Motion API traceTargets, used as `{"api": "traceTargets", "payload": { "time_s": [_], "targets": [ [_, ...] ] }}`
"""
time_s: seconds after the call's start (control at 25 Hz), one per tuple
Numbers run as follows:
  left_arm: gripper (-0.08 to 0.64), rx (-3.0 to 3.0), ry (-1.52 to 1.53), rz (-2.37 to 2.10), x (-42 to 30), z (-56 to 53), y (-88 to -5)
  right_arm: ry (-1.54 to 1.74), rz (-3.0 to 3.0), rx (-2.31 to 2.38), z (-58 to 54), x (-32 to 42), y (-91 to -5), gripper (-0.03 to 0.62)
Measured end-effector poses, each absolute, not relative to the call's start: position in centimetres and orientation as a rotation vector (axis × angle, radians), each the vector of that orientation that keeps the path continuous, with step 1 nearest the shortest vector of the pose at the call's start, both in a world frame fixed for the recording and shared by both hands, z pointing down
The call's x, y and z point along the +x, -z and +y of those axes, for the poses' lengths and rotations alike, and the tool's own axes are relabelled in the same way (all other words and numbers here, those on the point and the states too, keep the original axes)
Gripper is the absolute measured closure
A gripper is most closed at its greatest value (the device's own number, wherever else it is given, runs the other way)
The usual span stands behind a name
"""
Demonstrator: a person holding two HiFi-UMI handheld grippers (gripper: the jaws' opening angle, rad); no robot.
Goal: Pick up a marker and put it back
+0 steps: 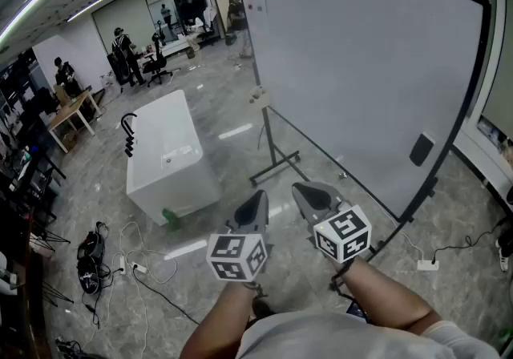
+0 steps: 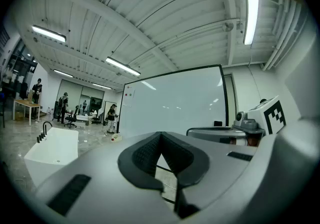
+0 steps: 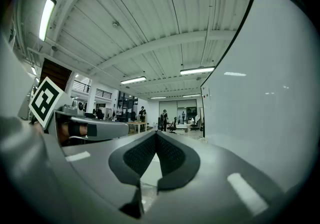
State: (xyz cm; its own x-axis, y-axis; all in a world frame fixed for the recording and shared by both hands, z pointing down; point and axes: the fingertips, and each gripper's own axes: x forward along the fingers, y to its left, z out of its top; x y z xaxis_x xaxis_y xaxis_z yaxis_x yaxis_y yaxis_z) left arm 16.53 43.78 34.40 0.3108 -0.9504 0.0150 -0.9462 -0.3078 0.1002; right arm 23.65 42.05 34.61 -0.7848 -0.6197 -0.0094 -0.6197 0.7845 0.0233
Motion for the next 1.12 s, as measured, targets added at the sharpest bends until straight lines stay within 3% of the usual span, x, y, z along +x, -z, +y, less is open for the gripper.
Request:
{"api": "traceTargets", "payload": {
  "time_s": [0.52,1.12],
  "targets": [
    [0.558,2.491,0.052,-1.752,13.0,41.2,-34.7,-0.010,2.961,-1.053,39.6,19.9,-35.0,0.589],
    [0.558,2.578,0.005,-1.624,0.6,31.5,-35.1,0.069,2.923,-1.167,30.0,9.1,-36.4,0.589]
  ]
}}
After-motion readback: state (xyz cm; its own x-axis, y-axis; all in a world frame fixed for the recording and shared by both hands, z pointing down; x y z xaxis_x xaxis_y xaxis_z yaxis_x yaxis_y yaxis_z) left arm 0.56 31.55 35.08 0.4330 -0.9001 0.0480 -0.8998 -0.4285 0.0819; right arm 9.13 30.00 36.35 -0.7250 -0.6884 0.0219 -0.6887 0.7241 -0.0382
